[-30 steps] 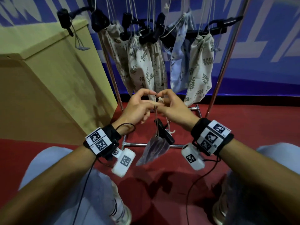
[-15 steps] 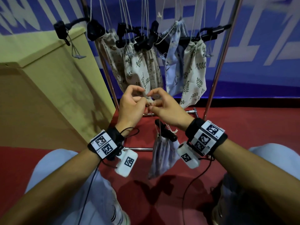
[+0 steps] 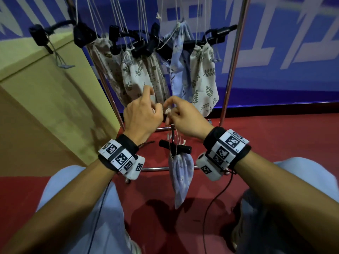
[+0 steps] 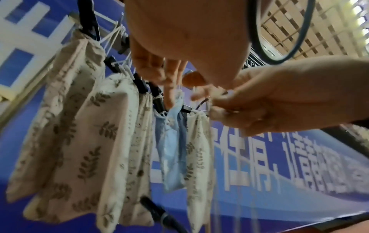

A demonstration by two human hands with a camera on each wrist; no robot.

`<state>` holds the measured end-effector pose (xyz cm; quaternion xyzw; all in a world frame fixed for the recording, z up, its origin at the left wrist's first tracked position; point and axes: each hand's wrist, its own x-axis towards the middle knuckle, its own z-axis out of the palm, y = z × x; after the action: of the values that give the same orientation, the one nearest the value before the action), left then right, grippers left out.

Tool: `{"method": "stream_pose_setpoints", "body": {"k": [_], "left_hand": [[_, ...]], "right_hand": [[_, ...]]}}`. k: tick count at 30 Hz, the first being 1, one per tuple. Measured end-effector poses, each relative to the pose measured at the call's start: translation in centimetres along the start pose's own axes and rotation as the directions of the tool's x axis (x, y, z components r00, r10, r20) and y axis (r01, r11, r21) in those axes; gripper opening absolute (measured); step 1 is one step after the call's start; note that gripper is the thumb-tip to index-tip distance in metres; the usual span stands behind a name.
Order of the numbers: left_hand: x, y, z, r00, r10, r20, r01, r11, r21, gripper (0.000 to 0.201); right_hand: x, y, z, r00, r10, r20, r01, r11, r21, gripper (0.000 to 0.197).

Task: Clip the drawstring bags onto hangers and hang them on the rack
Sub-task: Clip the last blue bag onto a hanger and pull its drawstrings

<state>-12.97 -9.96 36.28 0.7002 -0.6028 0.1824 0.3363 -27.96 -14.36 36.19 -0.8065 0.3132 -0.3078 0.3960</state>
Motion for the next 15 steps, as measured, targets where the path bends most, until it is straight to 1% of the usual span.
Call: {"method": "stream_pose_setpoints", "body": {"k": [1,2,3,4,5,6,7,8,9,11,12,13,14,15], "left_hand": [[0.2,-0.3,0.5,0.997,-0.034,0.071,0.038,0.997,-0.068,0.023],[0.3,-0.5,1.1,0.980,-0.046,0.193,0.090,0.969,-0.228,0.021],[0.3,-0.2,1.7,0.944,-0.035,0.329,0.179,0.891,-0.417,0.017],[0.2,0.4,2.1,0.898,-0.002,0.440,0.279,0.775,-0.566,0.013],[0.0,1.2,2.4,0.863,0.020,0.504,0.365,0.666,-0.651,0.019],[-0.2,1.9,2.5,0.844,0.038,0.534,0.413,0.588,-0.696,0.032],[-0.4,2.5,2.5,0.830,0.064,0.554,0.441,0.531,-0.723,0.039],[-0.6,3.0,2.6,0.820,0.107,0.562,0.453,0.479,-0.752,0.040],[-0.8,3.5,2.7,0.809,0.145,0.570,0.466,0.432,-0.772,0.034],[-1.0,4.0,3.3,0.778,0.183,0.602,0.534,0.312,-0.786,0.009],[-1.0,4.2,3.6,0.770,0.181,0.611,0.568,0.240,-0.787,0.006],[-0.9,4.5,3.9,0.768,0.156,0.622,0.598,0.175,-0.782,0.009],[-0.8,4.7,4.2,0.759,0.136,0.637,0.628,0.111,-0.771,0.008],[-0.4,5.0,4.5,0.746,0.124,0.654,0.653,0.056,-0.756,0.010]], "right_hand": [[0.0,0.2,-0.4,1.000,0.014,0.001,-0.014,1.000,0.025,0.022],[0.0,0.4,-0.8,1.000,0.017,0.003,-0.017,0.998,0.056,0.019],[-0.1,0.5,-1.1,1.000,0.017,0.006,-0.018,0.996,0.088,0.017],[-0.2,0.5,-1.3,1.000,0.018,0.006,-0.018,0.994,0.112,0.016],[-0.4,0.5,-1.7,1.000,0.018,0.001,-0.018,0.992,0.125,0.016],[-0.5,0.5,-2.1,1.000,0.015,-0.012,-0.014,0.991,0.132,0.016],[-0.7,0.6,-2.6,0.999,0.014,-0.030,-0.009,0.990,0.142,0.016],[-1.0,0.6,-3.2,0.999,0.015,-0.046,-0.008,0.988,0.155,0.015],[-1.2,0.8,-3.8,0.998,0.022,-0.052,-0.013,0.985,0.172,0.015],[-2.0,1.3,-5.1,0.999,0.018,-0.040,-0.011,0.987,0.159,0.014],[-2.4,1.4,-5.6,0.999,-0.005,-0.033,0.008,0.995,0.100,0.012],[-2.8,1.8,-6.3,0.998,-0.047,-0.031,0.048,0.999,0.012,0.010],[-3.2,2.4,-7.1,0.996,-0.094,-0.011,0.092,0.992,-0.090,0.005],[-3.5,3.2,-8.0,0.992,-0.125,0.029,0.128,0.972,-0.199,0.004]]}}
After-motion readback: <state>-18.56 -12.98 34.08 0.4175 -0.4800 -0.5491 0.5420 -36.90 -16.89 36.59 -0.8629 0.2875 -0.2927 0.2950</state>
